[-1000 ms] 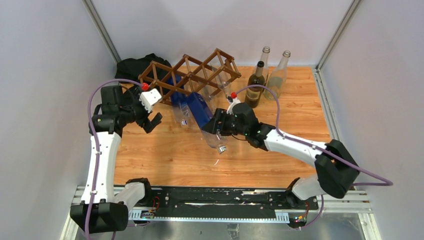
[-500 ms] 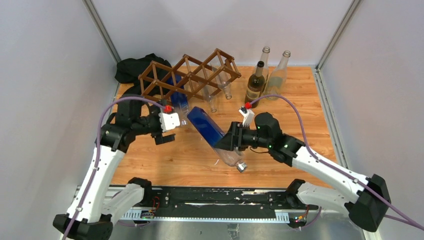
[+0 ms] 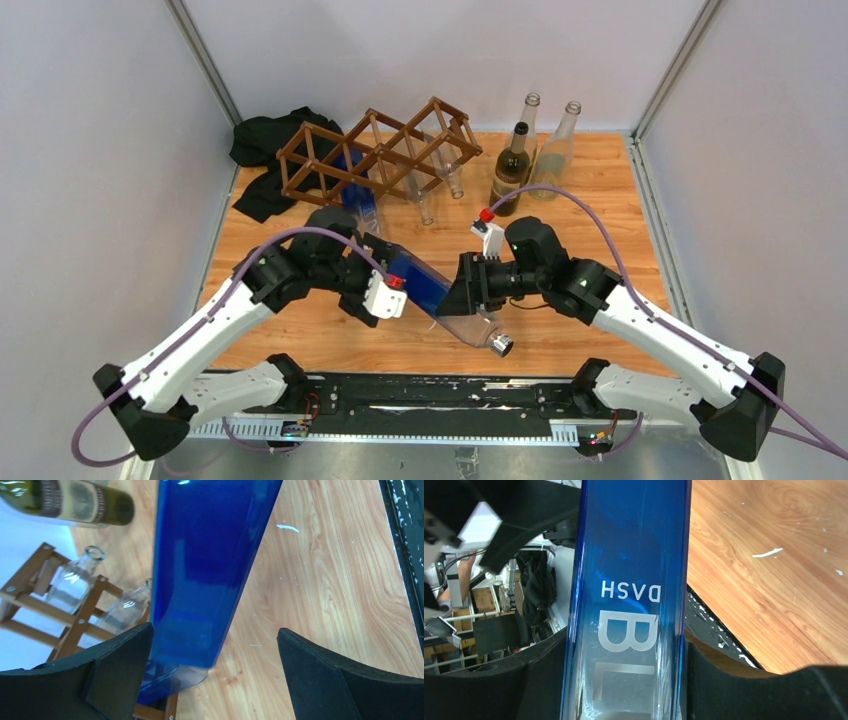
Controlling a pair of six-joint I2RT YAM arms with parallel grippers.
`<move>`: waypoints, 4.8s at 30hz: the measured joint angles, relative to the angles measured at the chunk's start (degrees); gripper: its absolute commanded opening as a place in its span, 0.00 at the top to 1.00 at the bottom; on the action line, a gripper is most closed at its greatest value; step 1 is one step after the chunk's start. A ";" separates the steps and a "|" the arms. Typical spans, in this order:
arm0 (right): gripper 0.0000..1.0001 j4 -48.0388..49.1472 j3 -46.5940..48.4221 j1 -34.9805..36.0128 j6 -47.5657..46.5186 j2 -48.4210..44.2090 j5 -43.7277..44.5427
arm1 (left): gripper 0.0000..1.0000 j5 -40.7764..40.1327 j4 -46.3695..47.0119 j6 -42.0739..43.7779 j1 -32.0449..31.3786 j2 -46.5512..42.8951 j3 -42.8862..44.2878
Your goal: Take the wine bottle off the wine rack
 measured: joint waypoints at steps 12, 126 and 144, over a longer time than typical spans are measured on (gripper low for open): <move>1.00 -3.76 7.63 2.82 -2.62 6.34 -3.69 | 0.00 -4.72 0.07 2.34 -3.15 7.74 1.11; 1.00 6.95 7.61 -16.61 -35.10 0.39 48.96 | 0.00 1.09 -0.76 -54.23 21.53 12.72 23.76; 1.00 32.17 6.19 -31.12 -38.62 25.90 47.82 | 0.00 -2.05 2.84 -50.14 21.57 11.69 23.69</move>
